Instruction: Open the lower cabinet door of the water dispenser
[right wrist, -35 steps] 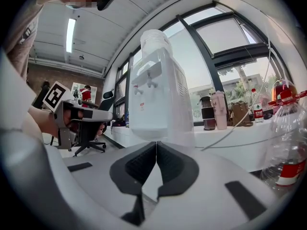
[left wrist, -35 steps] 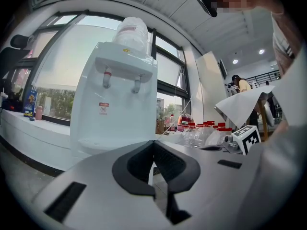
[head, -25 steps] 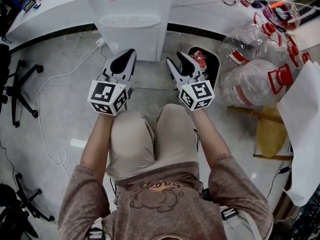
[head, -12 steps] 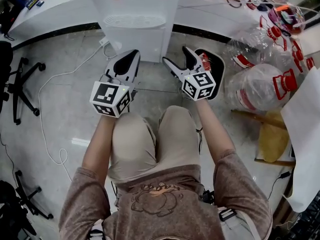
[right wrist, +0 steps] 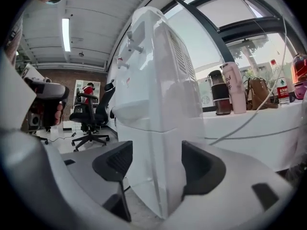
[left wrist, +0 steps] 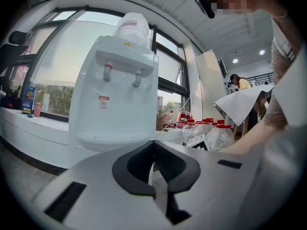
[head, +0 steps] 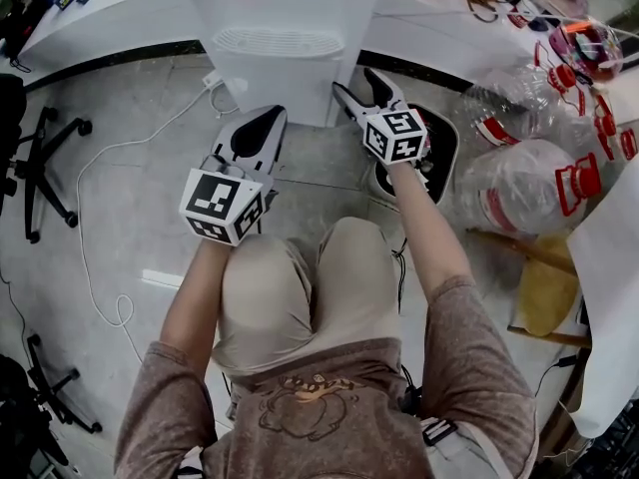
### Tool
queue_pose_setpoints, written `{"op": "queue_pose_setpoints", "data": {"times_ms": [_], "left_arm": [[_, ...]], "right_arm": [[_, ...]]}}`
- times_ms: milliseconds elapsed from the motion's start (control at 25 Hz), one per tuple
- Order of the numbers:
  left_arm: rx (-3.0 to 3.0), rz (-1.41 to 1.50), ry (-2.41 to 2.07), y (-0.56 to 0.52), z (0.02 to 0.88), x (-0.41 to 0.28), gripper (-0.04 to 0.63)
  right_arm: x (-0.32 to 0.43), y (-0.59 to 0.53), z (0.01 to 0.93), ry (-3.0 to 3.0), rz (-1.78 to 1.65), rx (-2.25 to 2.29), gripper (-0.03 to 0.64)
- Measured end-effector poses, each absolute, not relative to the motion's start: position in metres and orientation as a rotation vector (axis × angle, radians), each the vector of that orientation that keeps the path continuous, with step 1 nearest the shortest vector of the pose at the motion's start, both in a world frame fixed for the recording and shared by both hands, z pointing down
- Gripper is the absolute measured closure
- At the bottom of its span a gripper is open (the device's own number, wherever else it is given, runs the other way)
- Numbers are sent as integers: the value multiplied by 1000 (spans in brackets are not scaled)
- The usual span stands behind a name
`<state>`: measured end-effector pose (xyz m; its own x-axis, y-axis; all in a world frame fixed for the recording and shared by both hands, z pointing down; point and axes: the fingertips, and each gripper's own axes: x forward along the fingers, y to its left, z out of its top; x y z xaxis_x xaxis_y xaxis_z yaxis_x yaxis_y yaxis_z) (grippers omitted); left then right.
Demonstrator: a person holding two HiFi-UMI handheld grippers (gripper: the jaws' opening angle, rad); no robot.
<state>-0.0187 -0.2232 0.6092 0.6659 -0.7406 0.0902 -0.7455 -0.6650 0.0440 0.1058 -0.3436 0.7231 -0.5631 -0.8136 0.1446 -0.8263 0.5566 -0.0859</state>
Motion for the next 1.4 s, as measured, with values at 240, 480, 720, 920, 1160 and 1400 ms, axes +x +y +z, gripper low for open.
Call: {"op": "queue_pose_setpoints", "data": {"times_ms": [240,480,720,920,1160,1400], "left_arm": [[2809,133,-1232,-223,614,-15,583],[2790,131,-1236,-226,618,-21,583],[2778,107,-1230,-227,618,-22,583],[2772,84,-1210,-225,617,-19,583],[2761,76,-1213,-224,615,-22,583],[2754,78,-1224,-221,612,-22,583]], "right_arm": [[106,-369,734,-2682,244,1407,327],[101,-375,738,-2705,234,1318,327],[98,-374,739,-2707,257,1329,346],[97,-372,739,-2684,295,1361,364],[94,-371,738,-2648,324,1401,365],[91,-349,739,-2638,270,1365,381]]}}
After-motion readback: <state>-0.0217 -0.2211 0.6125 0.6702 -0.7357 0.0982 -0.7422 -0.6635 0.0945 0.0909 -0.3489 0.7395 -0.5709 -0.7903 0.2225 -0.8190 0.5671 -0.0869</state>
